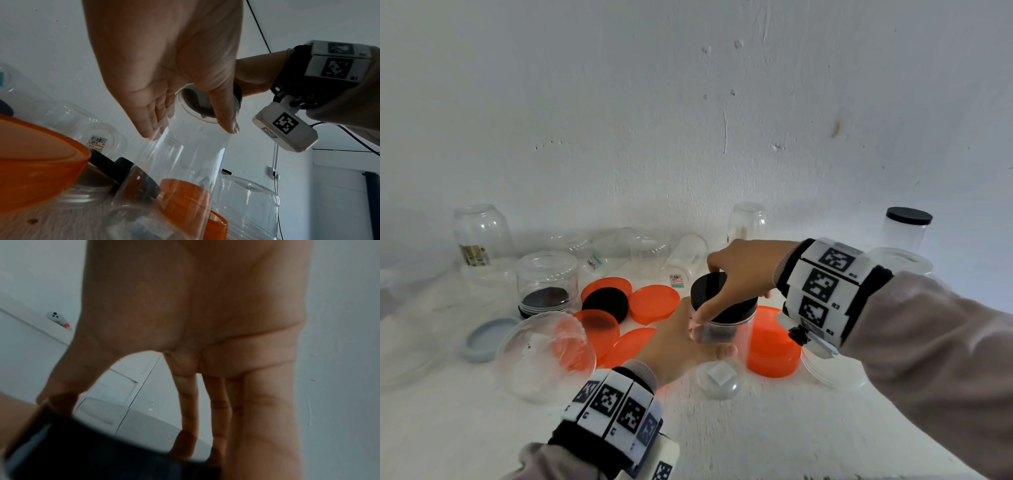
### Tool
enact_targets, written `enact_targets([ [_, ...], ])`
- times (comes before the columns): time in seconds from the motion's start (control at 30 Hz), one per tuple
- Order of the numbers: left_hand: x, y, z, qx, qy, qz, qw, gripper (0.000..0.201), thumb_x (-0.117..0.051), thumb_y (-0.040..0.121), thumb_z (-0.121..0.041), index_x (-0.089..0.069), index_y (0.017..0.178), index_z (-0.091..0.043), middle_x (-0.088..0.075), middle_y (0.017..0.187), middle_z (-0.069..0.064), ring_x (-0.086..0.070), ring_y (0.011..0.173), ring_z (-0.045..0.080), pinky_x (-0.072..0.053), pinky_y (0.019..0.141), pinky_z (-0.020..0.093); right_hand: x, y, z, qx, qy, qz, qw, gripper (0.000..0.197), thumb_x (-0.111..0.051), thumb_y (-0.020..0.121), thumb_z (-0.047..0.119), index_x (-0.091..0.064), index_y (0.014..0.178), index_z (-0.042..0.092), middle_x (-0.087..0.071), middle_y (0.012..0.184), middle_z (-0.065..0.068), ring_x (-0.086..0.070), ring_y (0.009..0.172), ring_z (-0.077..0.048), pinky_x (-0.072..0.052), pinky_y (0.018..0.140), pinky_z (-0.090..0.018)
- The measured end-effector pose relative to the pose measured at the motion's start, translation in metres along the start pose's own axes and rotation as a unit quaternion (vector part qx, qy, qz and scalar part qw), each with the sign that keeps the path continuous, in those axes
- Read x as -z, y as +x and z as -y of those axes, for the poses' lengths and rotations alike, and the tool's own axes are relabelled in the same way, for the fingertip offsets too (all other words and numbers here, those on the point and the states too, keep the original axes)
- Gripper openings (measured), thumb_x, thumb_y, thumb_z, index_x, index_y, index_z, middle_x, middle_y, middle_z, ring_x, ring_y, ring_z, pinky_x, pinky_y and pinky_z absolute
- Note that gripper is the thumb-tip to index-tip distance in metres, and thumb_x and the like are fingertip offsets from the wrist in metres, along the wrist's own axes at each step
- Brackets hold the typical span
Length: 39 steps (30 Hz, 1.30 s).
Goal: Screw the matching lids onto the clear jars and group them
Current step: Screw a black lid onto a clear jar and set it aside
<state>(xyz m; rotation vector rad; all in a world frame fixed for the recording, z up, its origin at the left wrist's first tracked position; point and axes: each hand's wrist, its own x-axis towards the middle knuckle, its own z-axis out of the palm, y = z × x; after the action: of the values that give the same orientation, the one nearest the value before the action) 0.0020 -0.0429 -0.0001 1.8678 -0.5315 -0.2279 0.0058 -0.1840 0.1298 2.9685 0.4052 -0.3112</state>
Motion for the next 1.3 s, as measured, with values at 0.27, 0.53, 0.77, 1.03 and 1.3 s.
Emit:
enact_targets([
  [0.27,-0.001,0.001,0.0,-0.004,-0.005,-0.007,1.0,0.076,-0.083,0.07,-0.029,-0.032,0.122,-0.048,-0.051,0.132,-0.019,-0.047,0.122,0.002,-0.033,0.094,0.019,0.011,-0.002,-0.004,0.049,0.021,0.068,0.996,0.083,-0.077,0.065,0.055,-0.037,0.136,0.046,-0.039,0.12,0.017,-0.045,0.119,-0.016,-0.046,0.093,-0.036],
  [0.53,0.0,0.0,-0.001,-0.003,0.007,-0.003,1.0,0.082,-0.083,0.07,-0.032,-0.033,0.135,-0.031,-0.05,0.135,-0.012,-0.045,0.127,0.009,-0.036,0.107,0.033,0.006,-0.001,-0.001,0.006,0.005,0.031,1.0,0.081,-0.063,0.059,0.08,-0.049,0.121,0.028,-0.053,0.094,0.012,-0.054,0.061,-0.002,-0.04,0.053,-0.023],
  [0.77,-0.002,0.001,0.0,-0.008,0.012,-0.008,1.0,0.079,-0.083,0.071,-0.032,-0.029,0.128,-0.04,-0.048,0.134,-0.017,-0.045,0.124,0.003,-0.034,0.096,0.019,0.014,0.0,-0.002,0.044,-0.013,0.087,0.995,0.089,-0.079,0.064,0.053,-0.031,0.139,0.047,-0.035,0.119,0.015,-0.043,0.12,-0.016,-0.046,0.094,-0.037],
  [1.03,-0.002,0.0,-0.001,-0.012,0.017,-0.015,1.0,0.082,-0.083,0.07,-0.032,-0.032,0.135,-0.034,-0.05,0.135,-0.016,-0.046,0.125,0.005,-0.036,0.101,0.024,0.007,0.0,-0.003,0.024,0.029,0.026,0.999,0.077,-0.073,0.056,0.071,-0.05,0.121,0.037,-0.052,0.102,0.011,-0.065,0.066,-0.009,-0.056,0.065,-0.029],
  [1.3,0.0,0.0,-0.002,-0.012,0.02,-0.002,1.0,0.085,-0.082,0.072,-0.031,-0.029,0.138,-0.032,-0.047,0.139,-0.013,-0.043,0.129,0.008,-0.035,0.109,0.032,0.009,0.001,-0.006,0.02,0.011,0.059,0.998,0.085,-0.071,0.059,0.073,-0.041,0.131,0.04,-0.046,0.109,0.015,-0.054,0.079,-0.006,-0.045,0.064,-0.025],
])
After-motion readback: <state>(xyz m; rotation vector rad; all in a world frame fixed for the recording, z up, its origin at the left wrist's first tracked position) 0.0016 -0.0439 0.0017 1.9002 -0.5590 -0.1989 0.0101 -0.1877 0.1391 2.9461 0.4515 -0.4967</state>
